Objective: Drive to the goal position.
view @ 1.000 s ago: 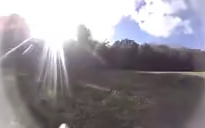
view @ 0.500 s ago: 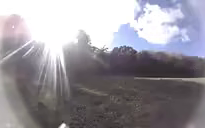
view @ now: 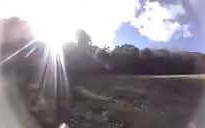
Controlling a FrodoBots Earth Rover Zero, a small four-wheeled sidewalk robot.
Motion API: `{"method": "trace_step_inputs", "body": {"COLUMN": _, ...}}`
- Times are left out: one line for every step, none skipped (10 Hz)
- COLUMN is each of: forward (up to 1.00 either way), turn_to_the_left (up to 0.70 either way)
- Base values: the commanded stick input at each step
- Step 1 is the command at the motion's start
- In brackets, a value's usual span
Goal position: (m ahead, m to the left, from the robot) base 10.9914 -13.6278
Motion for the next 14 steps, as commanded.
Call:
{"method": "trace_step_inputs", "body": {"forward": 0.7, "turn_to_the_left": 0.0}}
{"method": "trace_step_inputs", "body": {"forward": 0.7, "turn_to_the_left": 0.0}}
{"method": "trace_step_inputs", "body": {"forward": 0.7, "turn_to_the_left": 0.0}}
{"method": "trace_step_inputs", "body": {"forward": 0.7, "turn_to_the_left": 0.0}}
{"method": "trace_step_inputs", "body": {"forward": 0.7, "turn_to_the_left": 0.0}}
{"method": "trace_step_inputs", "body": {"forward": 0.7, "turn_to_the_left": 0.0}}
{"method": "trace_step_inputs", "body": {"forward": 0.7, "turn_to_the_left": 0.0}}
{"method": "trace_step_inputs", "body": {"forward": 0.7, "turn_to_the_left": 0.0}}
{"method": "trace_step_inputs", "body": {"forward": 0.7, "turn_to_the_left": 0.0}}
{"method": "trace_step_inputs", "body": {"forward": 0.7, "turn_to_the_left": 0.0}}
{"method": "trace_step_inputs", "body": {"forward": 0.7, "turn_to_the_left": 0.0}}
{"method": "trace_step_inputs", "body": {"forward": 0.7, "turn_to_the_left": 0.0}}
{"method": "trace_step_inputs", "body": {"forward": 0.7, "turn_to_the_left": 0.0}}
{"method": "trace_step_inputs", "body": {"forward": 0.7, "turn_to_the_left": 0.0}}
